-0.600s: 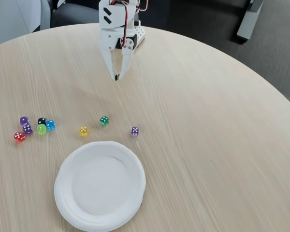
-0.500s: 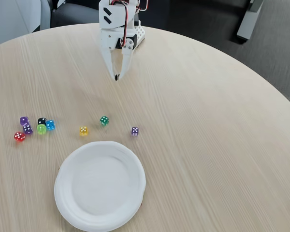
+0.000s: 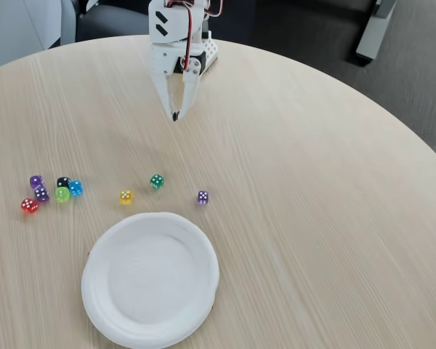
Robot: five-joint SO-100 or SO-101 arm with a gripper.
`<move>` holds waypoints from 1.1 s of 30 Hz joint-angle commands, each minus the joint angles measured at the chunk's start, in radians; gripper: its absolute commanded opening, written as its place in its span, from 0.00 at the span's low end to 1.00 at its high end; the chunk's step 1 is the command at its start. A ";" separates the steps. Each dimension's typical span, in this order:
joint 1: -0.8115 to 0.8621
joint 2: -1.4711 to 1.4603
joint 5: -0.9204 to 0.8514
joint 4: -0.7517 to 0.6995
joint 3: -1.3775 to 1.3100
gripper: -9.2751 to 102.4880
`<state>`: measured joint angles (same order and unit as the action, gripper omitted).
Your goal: Pick a purple dice and put it in the plate.
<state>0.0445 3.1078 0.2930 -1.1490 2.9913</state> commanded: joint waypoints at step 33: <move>-0.005 -0.239 0.282 0.015 -0.477 0.14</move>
<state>0.0445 2.9330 0.5645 -1.1474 2.5986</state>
